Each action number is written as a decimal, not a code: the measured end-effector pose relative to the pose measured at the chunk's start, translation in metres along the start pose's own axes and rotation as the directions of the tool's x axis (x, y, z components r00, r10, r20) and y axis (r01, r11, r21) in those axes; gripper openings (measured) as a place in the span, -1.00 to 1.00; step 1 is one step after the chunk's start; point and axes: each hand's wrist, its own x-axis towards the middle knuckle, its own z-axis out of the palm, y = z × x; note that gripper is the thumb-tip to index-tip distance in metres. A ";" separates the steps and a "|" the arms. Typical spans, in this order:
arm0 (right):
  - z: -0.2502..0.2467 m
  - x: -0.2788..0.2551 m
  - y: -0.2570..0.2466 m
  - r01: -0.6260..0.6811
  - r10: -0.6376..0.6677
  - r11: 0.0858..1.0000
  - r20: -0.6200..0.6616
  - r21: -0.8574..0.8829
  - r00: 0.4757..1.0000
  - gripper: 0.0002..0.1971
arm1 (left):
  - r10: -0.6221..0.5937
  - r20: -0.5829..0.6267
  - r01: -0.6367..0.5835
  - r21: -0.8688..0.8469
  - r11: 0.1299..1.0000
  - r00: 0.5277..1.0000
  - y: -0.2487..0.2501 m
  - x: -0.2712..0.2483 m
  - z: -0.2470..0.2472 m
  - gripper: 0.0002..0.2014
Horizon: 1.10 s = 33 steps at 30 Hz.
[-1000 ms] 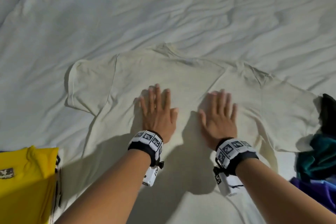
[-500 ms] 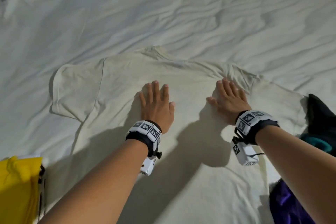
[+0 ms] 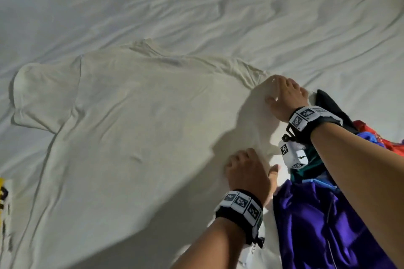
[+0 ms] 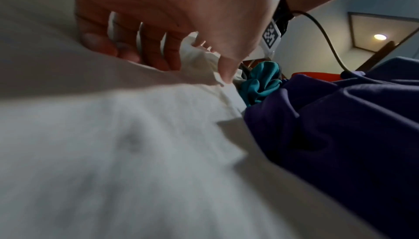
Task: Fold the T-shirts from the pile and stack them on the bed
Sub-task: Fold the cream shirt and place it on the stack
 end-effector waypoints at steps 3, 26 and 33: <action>-0.001 0.009 -0.006 -0.042 0.042 0.999 0.004 -0.008 0.999 -0.30 | -0.103 0.027 0.104 -0.031 0.994 0.994 0.009 0.010 -0.002 -0.51; 0.002 0.035 -0.178 0.184 -0.166 0.967 -0.107 0.177 0.980 -0.85 | -0.356 -0.122 0.215 -0.605 0.767 0.927 -0.126 -0.017 -0.048 -0.90; 0.029 0.005 -0.184 0.203 -0.185 0.974 -0.175 0.096 0.967 -0.50 | -0.205 -0.154 0.142 -0.345 0.928 0.966 -0.153 -0.015 -0.043 -0.82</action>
